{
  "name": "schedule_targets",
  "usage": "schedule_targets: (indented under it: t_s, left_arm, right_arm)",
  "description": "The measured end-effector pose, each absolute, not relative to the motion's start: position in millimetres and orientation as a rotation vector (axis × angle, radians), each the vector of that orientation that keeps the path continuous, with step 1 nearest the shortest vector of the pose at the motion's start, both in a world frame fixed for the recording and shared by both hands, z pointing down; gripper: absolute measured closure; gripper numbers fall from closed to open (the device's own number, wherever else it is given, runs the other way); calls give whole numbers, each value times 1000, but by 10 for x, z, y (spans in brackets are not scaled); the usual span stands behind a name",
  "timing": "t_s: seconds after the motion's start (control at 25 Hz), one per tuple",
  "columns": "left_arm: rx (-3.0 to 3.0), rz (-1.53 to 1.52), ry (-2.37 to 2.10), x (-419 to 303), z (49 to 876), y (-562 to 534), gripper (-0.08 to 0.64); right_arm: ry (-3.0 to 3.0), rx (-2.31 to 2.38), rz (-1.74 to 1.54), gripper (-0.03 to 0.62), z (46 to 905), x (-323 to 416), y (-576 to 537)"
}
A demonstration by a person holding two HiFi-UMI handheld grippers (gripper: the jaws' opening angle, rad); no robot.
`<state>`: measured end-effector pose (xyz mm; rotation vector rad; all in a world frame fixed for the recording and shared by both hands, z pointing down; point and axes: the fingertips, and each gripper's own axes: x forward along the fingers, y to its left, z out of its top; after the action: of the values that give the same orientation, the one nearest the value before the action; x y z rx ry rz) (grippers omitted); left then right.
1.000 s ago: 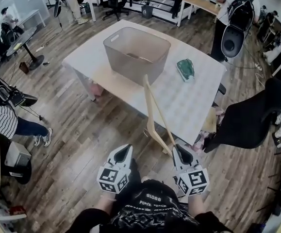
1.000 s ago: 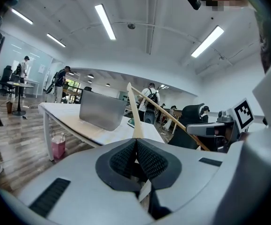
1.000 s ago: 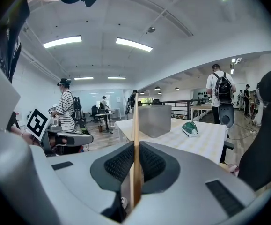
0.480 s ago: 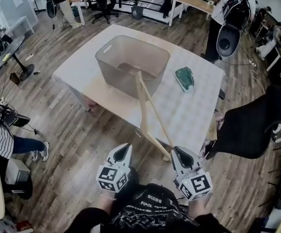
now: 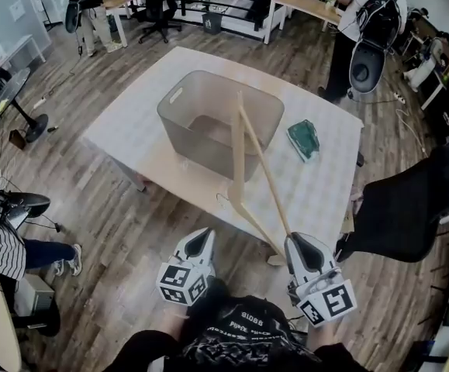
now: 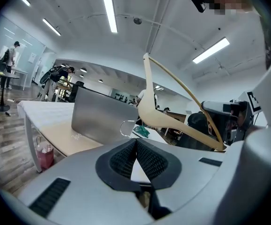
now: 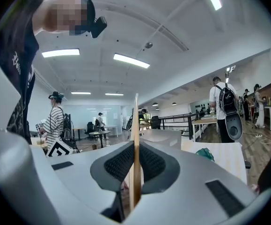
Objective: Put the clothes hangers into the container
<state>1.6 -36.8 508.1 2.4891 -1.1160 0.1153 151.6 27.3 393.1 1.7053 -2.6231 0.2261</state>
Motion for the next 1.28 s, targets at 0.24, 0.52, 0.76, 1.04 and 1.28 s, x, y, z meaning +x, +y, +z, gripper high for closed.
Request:
schedule_targets:
  t_s: [0.24, 0.52, 0.76, 1.04, 1.28]
  left_arm:
    - [2505, 105, -1092, -367, 5035, -828, 540]
    - [2533, 96, -1083, -783, 4930, -1352, 540]
    - [2551, 96, -1100, -885, 4911, -1600, 540]
    - [2550, 90, -1180, -927, 4834, -1817, 540]
    - [2532, 81, -1261, -997, 4720, -2088, 540]
  right_arm:
    - [-2654, 1799, 151, 549, 3562, 1288, -161]
    - [-2660, 1902, 100, 549, 3306, 1092, -661]
    - [-2648, 1918, 59, 549, 3269, 1107, -1044]
    - [-2669, 1859, 38, 549, 3257, 1248, -1508]
    - [-2679, 1795, 56, 549, 3271, 1297, -1983]
